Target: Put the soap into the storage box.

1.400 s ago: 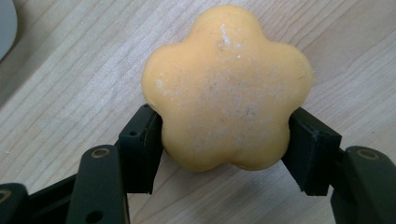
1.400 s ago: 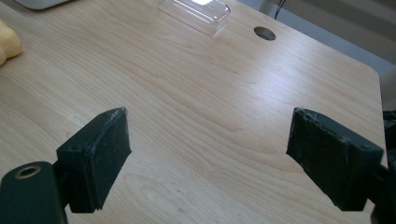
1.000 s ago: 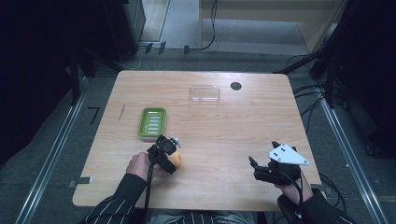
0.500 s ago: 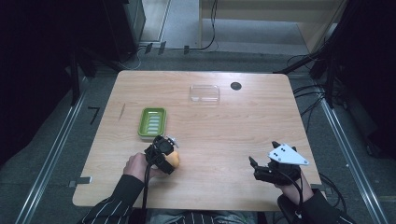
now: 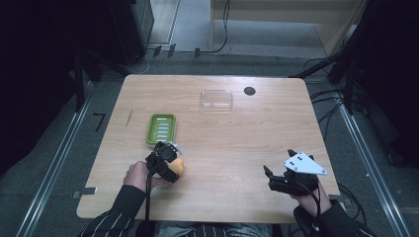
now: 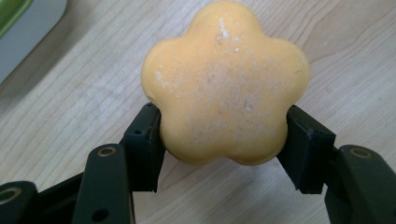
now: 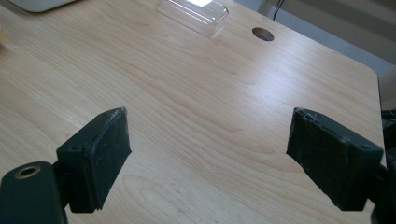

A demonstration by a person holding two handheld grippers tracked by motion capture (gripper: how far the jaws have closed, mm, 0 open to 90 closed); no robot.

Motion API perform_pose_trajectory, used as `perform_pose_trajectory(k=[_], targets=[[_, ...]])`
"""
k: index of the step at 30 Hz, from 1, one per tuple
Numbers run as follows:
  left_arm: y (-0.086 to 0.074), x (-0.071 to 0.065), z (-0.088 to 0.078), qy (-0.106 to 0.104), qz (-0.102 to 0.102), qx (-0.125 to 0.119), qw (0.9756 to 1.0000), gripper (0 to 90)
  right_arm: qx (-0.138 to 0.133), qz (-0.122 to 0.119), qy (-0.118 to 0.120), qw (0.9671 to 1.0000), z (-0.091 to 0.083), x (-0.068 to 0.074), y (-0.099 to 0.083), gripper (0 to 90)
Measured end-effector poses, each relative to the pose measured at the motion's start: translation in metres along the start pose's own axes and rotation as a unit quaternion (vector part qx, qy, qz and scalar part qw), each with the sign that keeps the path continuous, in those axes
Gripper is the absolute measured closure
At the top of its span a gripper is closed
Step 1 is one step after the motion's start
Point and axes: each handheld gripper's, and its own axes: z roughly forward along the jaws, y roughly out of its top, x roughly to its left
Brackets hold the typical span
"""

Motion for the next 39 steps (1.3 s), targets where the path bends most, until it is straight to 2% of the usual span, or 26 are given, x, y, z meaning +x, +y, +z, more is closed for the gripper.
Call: perform_pose_trajectory(k=[10, 17, 27, 39], targets=[[-0.006, 0.009, -0.005, 0.005, -0.01, 0.001, 0.9999, 39.3, 0.0, 0.001, 0.001, 1.0, 0.0, 0.0, 0.0, 13.7], [-0.007, 0.012, -0.006, 0.007, -0.009, 0.006, 0.9999, 39.4, 0.0, 0.001, 0.001, 1.0, 0.0, 0.0, 0.0, 13.7], [-0.012, 0.021, -0.012, 0.004, -0.025, -0.002, 0.9997, 39.3, 0.0, 0.001, 0.001, 1.0, 0.0, 0.0, 0.0, 13.7], [-0.015, 0.03, -0.019, 0.008, -0.029, -0.001, 0.9996, 39.4, -0.001, 0.002, 0.002, 1.0, 0.0, 0.0, 0.0, 13.7]])
